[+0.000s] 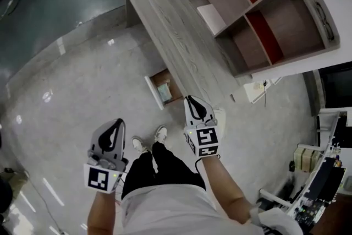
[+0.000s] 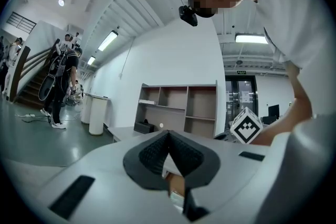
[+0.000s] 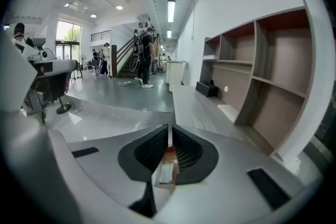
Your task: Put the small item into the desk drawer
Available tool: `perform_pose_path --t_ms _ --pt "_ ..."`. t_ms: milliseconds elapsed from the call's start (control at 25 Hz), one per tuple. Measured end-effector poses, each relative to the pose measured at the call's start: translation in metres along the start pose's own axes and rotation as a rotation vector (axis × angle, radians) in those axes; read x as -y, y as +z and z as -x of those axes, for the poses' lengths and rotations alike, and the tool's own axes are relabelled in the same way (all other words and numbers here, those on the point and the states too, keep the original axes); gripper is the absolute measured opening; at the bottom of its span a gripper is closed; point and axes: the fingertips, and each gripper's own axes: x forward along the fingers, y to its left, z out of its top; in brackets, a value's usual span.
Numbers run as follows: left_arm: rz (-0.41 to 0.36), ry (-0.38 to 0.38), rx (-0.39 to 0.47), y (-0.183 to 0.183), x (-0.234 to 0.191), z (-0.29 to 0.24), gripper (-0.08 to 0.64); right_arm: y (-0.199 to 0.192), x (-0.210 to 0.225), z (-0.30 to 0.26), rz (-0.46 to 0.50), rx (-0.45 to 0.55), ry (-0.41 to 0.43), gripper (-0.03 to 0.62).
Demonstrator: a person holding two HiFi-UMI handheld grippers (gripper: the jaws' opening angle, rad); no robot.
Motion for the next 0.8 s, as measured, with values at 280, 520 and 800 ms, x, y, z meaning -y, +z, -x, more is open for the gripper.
perform_pose_path --t_ms 280,520,800 --pt "0.013 -0.038 -0.056 -0.014 0.011 0.017 0.017 -0.037 -0.013 -0.033 0.033 -0.101 -0.005 0.086" --pt "0.048 -0.055 -0.079 -0.032 0.012 0.024 0.017 -0.081 -0.027 -0.075 0.099 -0.195 -0.03 0.084" --pt "0.087 -0.081 -0.107 -0.059 0.016 0.023 0.017 -0.131 -0.03 -0.108 0.151 -0.331 -0.01 0.089"
